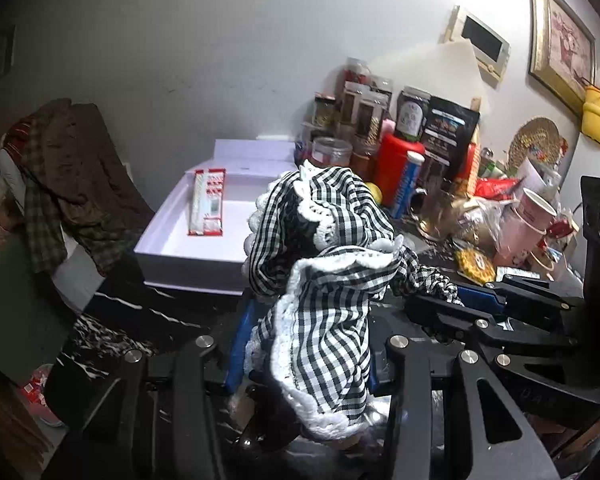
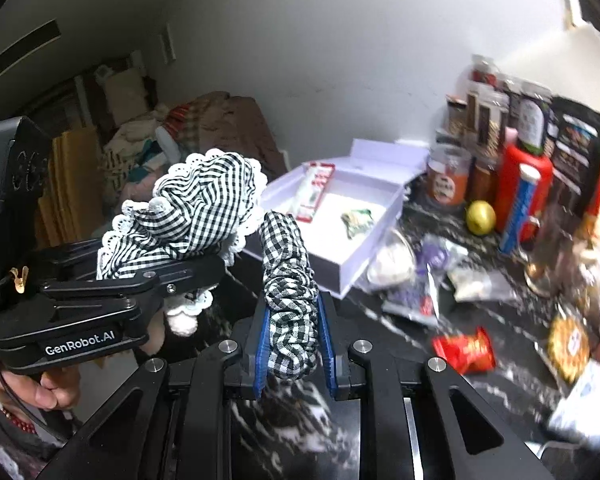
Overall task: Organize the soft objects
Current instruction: 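Carry the scrunchie in the right gripper over the white box while the left gripper carries the gingham cloth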
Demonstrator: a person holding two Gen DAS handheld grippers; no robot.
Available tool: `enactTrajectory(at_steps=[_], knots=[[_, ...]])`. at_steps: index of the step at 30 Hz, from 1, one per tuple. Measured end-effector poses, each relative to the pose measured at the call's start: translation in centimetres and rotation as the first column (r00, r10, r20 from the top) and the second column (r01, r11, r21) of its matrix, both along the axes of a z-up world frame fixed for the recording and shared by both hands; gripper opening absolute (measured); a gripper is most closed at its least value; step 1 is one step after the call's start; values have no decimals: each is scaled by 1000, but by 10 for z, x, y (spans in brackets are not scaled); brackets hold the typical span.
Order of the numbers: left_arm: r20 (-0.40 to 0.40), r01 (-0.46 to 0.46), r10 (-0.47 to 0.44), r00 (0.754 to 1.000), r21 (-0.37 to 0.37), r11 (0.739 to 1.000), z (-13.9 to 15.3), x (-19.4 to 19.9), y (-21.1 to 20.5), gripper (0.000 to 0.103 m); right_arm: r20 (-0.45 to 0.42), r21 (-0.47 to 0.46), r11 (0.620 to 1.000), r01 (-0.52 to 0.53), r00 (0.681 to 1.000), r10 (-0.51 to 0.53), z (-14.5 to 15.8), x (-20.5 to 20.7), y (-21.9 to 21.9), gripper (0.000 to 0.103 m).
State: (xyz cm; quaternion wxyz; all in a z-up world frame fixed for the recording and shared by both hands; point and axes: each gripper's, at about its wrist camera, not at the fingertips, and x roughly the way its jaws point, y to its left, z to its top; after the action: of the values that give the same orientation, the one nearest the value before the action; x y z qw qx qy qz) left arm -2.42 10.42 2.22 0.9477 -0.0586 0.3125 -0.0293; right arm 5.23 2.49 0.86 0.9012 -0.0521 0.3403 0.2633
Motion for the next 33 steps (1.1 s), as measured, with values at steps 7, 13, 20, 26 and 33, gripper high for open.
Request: enactTrajectory(at_steps=[7,13,20,26,33], knots=[[33,-30,31,999,-8,1000,12,19,18,44,47,-15,999,-33,998,34,14,26,16,22],[72,-50,49,996,13,999,26,43,35,44,67,8,998,-59,996,59,23,58,27,22],[106,-87,84,991,26,996,38,74,56,44,81,11,998,-58,995,57,27,97,37,22],[127,-101,95,987,43,994,45,103,70,44,86,16,998,-56,995,54,31,129,46,22],[109,-102,94,990,62,993,38,142,82,44,76,2,999,-37,996,36,25,170,54,22]])
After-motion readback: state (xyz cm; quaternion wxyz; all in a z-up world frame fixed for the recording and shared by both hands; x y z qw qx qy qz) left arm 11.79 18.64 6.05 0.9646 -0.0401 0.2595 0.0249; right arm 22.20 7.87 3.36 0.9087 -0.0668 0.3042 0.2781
